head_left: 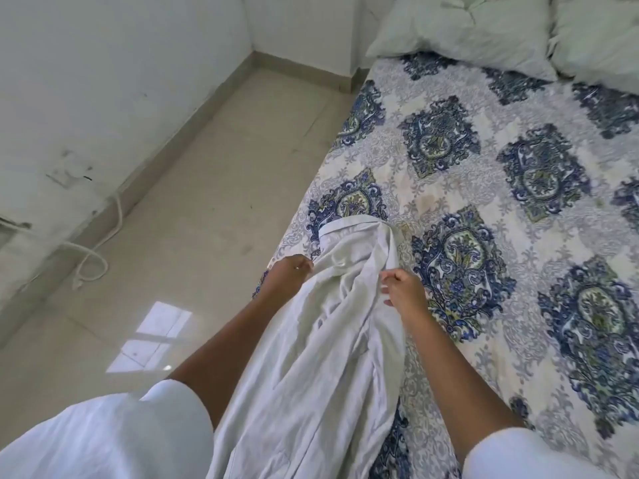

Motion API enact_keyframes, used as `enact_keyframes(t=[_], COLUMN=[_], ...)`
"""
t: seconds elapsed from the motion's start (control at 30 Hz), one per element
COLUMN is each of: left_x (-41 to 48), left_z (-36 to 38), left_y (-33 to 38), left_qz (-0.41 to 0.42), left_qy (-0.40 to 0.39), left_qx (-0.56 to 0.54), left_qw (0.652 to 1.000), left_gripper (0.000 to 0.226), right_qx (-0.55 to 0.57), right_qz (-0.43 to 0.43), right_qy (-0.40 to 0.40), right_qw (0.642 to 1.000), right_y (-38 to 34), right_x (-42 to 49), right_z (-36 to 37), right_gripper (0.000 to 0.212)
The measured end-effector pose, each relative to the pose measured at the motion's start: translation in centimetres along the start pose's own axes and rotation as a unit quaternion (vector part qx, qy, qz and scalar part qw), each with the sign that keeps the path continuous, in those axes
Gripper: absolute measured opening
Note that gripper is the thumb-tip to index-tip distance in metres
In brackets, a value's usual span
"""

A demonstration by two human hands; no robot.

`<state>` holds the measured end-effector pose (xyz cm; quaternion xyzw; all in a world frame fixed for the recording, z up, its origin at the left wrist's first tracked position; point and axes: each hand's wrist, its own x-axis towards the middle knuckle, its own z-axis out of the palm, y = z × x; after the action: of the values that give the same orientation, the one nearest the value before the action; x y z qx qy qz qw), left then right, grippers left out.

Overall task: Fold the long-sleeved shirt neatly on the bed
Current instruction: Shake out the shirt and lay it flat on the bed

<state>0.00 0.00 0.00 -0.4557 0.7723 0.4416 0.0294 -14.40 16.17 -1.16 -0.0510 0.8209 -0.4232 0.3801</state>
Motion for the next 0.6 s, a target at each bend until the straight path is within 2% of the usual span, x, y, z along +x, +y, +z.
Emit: enact_keyframes(t=[0.17,0.23,0.33,0.4,0.5,0.6], left_x=[4.3,5.8,7.3,8.0,8.2,7.8], left_z=[2.2,3.2,4.4,5.1,5.5,5.2], left_y=[-1.0,-1.7,-3.0,-4.0,-4.8,-4.9], left_qz=[-0.046,-0.058,-0.104,-0.131,-0.138,-0.131], left_qy=[-0.009,-0.01,-0.013,-0.035,-0.073,-0.095], left_qx=[0.023,0.021,0.029,0.037,0.021,0.021], left_qw=[0.999,0.998,0.994,0.99,0.988,0.987], left_gripper=[0.023,0.023,0.034,0.037,0.029,0.022], right_qx=[-0.096,-0.146,-0.137,-0.114,0.018,0.224], right_qz=[-0.001,0.02,0.052,0.059,0.103,0.169], right_qy=[0.021,0.058,0.123,0.119,0.124,0.104], right_qw=[0.995,0.987,0.982,0.985,0.987,0.954], right_y=[-0.2,0.5,0.7,0.7,0.6,0.3], right_x=[7.3,9.7,11.8,12.9,13.6,12.8], right_z=[2.2,3.1,4.0,4.3,3.5,1.7], right_gripper=[0.035,0.042,0.044,0.037,0.026,0.005])
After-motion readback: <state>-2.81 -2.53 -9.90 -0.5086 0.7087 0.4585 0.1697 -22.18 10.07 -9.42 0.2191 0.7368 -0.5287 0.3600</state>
